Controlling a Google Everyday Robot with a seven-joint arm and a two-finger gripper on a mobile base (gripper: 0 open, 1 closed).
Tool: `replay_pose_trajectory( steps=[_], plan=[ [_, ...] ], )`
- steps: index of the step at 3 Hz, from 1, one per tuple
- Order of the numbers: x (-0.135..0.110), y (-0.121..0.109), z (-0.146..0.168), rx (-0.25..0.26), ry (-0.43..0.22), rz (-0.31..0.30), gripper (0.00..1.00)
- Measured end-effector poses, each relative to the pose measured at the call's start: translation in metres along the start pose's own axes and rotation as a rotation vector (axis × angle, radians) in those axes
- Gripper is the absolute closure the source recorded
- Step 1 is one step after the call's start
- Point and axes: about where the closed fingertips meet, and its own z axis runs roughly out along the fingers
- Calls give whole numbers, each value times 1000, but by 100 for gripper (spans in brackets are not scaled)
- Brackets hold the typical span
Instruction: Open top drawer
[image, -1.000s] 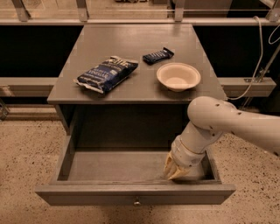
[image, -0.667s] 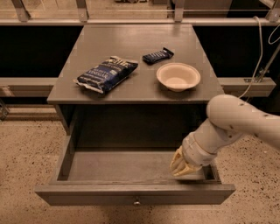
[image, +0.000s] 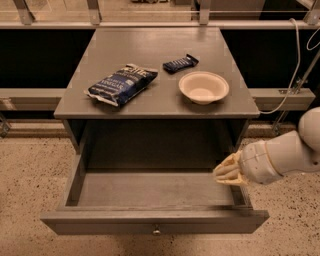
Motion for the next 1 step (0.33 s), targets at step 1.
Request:
replay_pose_trajectory(
  steps=[1],
  plan=[
    [0,0,-4,15,-8,15,39]
  ],
)
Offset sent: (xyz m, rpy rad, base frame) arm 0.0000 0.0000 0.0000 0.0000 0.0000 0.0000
